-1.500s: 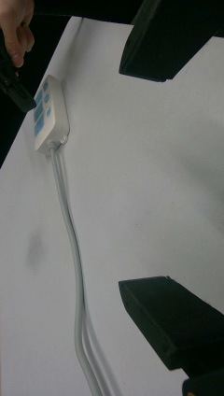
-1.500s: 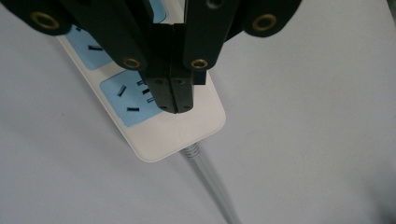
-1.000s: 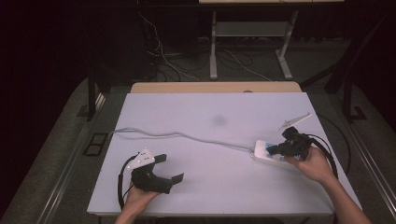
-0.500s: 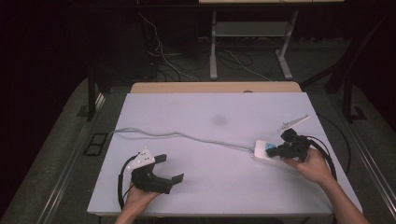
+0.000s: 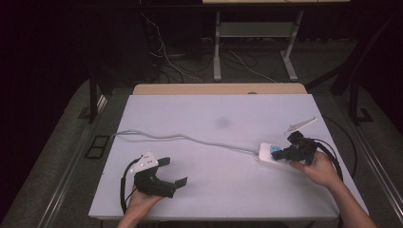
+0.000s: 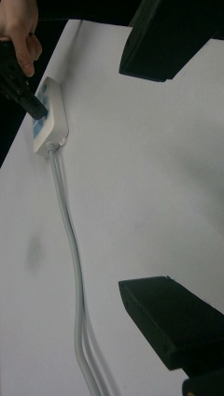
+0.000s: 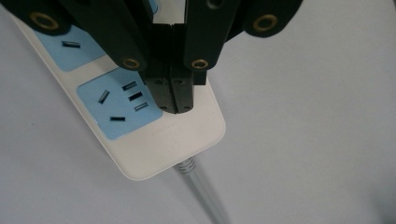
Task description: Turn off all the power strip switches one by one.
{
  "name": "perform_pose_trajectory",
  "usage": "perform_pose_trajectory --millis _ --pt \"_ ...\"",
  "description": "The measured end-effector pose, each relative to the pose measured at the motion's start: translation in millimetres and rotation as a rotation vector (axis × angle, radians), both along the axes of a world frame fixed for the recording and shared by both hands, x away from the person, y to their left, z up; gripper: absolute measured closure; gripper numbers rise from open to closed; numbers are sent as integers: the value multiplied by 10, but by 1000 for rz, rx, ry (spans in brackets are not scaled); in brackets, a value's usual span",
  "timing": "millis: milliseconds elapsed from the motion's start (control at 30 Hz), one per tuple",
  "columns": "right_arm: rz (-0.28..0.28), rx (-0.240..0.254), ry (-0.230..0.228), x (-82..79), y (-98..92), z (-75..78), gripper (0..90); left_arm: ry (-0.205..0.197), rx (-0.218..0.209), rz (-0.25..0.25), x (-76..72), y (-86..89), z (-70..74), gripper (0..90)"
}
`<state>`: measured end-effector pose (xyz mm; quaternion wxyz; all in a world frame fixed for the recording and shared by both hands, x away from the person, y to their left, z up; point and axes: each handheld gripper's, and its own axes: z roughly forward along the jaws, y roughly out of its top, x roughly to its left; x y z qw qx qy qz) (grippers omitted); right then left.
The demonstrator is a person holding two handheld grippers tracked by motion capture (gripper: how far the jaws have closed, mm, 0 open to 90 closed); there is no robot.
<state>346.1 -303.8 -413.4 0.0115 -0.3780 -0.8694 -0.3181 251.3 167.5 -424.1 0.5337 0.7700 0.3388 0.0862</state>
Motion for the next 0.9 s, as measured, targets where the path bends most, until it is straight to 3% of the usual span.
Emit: perform_pose_trajectory --millis 167,467,900 --pt "-2 43 13 17 -49 -32 900 -3 -6 6 -16 4 9 0" --pt "7 -4 -33 -38 3 -21 900 -3 -4 3 -14 -3 9 0" --pt "3 11 -34 -39 -13 -24 900 2 -4 6 2 10 0 0"
